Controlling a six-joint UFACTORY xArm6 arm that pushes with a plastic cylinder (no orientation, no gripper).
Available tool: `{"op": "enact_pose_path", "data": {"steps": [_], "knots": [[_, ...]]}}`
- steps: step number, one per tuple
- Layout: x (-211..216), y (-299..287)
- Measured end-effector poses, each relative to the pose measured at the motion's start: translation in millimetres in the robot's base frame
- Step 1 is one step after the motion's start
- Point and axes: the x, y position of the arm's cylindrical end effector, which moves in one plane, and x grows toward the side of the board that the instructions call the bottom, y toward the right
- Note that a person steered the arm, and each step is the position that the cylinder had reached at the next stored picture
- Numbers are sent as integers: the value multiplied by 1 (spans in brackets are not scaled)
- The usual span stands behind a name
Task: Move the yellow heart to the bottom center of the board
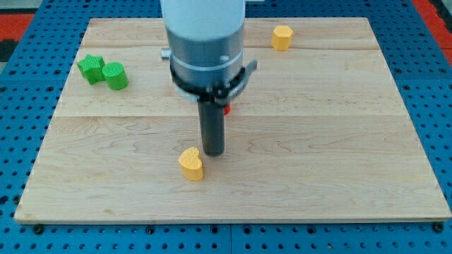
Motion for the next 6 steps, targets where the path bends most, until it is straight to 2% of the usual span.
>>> {"op": "enact_pose_path", "data": {"steps": [1,2,3,4,5,6], "knots": [[-18,-36],[49,-27],[35,11],[9,120],[-52,210],[7,194]]}}
